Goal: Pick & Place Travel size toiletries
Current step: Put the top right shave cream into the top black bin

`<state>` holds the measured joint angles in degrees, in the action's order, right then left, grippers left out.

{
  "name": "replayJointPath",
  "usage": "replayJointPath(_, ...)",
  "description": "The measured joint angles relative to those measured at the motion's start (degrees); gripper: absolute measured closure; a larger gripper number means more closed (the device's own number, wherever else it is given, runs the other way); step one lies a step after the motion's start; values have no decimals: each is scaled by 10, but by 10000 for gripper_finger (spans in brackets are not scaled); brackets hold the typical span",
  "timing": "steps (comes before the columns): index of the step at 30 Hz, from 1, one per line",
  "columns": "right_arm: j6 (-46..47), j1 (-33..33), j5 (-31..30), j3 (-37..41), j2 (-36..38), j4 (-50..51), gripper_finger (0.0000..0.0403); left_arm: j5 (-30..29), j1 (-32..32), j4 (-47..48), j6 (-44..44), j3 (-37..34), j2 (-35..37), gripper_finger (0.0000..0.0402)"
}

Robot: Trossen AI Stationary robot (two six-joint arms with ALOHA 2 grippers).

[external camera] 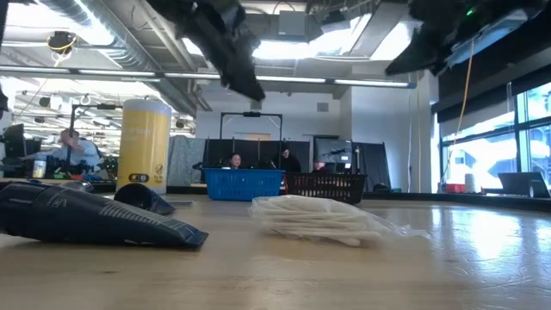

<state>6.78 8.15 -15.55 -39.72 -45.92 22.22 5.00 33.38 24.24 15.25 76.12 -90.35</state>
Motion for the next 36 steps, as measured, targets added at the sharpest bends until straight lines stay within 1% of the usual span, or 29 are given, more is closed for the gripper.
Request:
replayJointPath(2, -7, -5, 18, 0, 31, 18, 401, 14, -9, -1, -19, -4, 25, 208)
replayJointPath(4, -10, -7, 51, 0, 61, 45, 401, 23, -21, -1, -32, -11, 52, 208)
replayJointPath(8, -13, -6, 91, -1, 122, 96, 402, 24, -53, -14, -66, -37, 102, 208)
replayJointPath(10, -10, -7, 83, 1, 149, 144, 402, 24, -70, -18, -81, -48, 123, 208)
replayJointPath(13, -6, -6, 46, 0, 190, 179, 402, 18, -93, -22, -96, -66, 157, 208)
replayJointPath(15, -15, -6, 46, 0, 214, 207, 400, -4, -108, -28, -100, -79, 178, 208)
replayJointPath(18, -17, -7, 46, 0, 240, 205, 390, -32, -124, -31, -102, -88, 202, 208)
replayJointPath(24, -14, -7, 46, 0, 252, 203, 369, -24, -142, -22, -110, -92, 222, 208)
replayJointPath(32, -13, -7, 46, 0, 249, 203, 349, -23, -159, 43, -111, -92, 236, 208)
replayJointPath(36, -13, -7, 46, 0, 249, 203, 341, 4, -187, 70, -93, -92, 235, 208)
